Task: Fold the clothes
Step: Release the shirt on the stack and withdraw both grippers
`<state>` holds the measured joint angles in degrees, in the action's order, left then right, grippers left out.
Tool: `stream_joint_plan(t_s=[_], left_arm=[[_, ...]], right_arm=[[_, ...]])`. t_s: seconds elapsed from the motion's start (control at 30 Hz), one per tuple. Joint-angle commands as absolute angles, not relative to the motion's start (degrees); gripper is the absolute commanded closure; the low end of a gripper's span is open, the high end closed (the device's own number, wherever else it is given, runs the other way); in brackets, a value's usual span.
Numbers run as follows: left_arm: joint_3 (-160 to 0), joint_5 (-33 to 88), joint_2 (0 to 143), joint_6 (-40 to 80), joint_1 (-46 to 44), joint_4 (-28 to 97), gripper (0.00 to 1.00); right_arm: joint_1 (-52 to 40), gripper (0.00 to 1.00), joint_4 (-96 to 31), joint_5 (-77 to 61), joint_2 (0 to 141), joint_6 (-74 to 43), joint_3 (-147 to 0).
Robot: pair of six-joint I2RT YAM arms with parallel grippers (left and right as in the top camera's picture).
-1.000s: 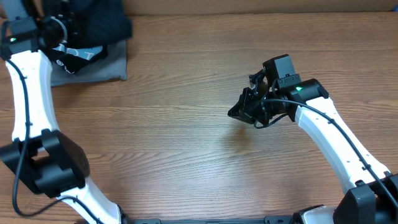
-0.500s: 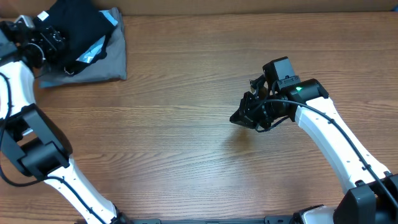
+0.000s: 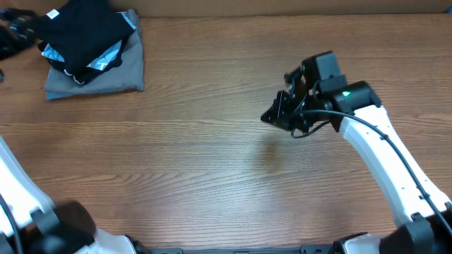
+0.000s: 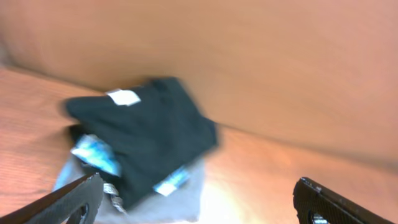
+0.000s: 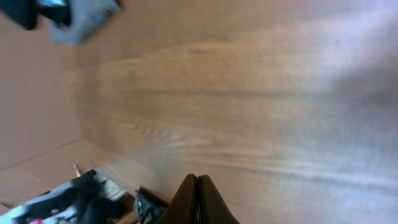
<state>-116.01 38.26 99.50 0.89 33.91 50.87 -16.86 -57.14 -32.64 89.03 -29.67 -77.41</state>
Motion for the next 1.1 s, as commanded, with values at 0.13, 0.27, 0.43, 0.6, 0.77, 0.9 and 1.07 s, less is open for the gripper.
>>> stream_joint_plan(t_s=[0.13, 0.27, 0.43, 0.6, 0.77, 0.9, 1.07], left_arm=[[-116.55, 38.68, 85.1, -18.26, 22.17, 71.4, 0.0], [-116.53, 34.35, 78.76, -17.47, 14.35, 79.75, 0.0], [-116.53, 26.57, 74.7, -12.47, 6.74, 88.16, 0.0], [-116.42, 17.58, 74.52, -10.9, 4.84, 93.91, 0.0], [-116.42, 17.41, 75.24, -10.7, 4.84, 93.95, 0.0], [-116.42, 17.41, 75.83, -10.7, 4.84, 93.97, 0.0], [-116.42, 17.41, 76.44, -10.7, 4.84, 94.04, 0.0]], right_arm=[[-16.75, 0.88, -57.3, -25.08, 79.29, -18.94, -89.21], [-16.75, 0.7, -55.92, -22.74, 73.63, -17.63, -91.9], [-16.75, 0.35, -55.24, -22.55, 68.14, -12.86, -91.96], [-16.75, 0.0, -56.12, -22.55, 66.76, -10.63, -91.96], [-16.75, 0.0, -56.27, -22.55, 67.37, -10.66, -91.94], [-16.75, 0.0, -56.29, -22.57, 67.9, -10.66, -91.94], [-16.75, 0.0, -57.49, -22.52, 68.05, -10.66, -91.94]])
